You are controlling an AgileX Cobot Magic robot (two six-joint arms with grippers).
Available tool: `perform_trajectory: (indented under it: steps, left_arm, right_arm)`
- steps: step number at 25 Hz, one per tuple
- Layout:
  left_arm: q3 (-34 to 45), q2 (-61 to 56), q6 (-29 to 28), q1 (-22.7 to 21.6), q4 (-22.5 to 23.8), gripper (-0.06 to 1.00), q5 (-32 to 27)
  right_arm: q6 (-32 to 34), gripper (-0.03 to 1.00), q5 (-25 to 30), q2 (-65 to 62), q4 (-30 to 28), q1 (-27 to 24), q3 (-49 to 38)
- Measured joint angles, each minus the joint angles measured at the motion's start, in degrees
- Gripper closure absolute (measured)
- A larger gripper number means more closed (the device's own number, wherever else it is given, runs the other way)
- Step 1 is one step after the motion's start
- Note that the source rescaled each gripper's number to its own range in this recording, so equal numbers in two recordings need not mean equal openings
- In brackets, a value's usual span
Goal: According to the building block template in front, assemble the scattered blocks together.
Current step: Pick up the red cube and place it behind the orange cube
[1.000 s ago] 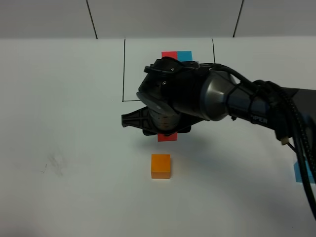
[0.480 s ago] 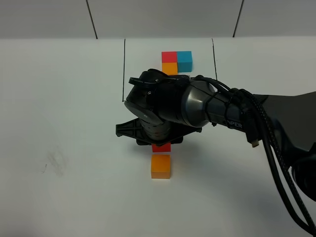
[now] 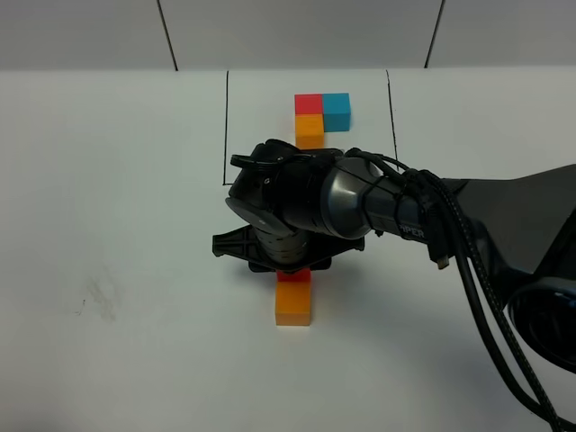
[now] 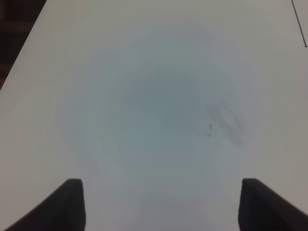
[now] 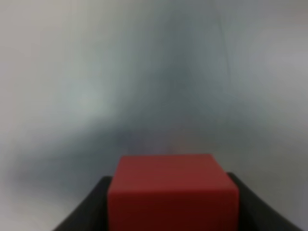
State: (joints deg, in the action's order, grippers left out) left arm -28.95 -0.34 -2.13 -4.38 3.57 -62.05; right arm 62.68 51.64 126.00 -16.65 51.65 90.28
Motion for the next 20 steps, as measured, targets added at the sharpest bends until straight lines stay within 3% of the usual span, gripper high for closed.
perform_trajectory:
  steps: [20]
  left_arm:
    - [0.0, 0.0, 0.0, 0.0, 0.0, 0.45, 0.0]
  right_arm:
    - [1.8, 0.68, 0.1, 2.4, 1.2, 0.0, 0.6]
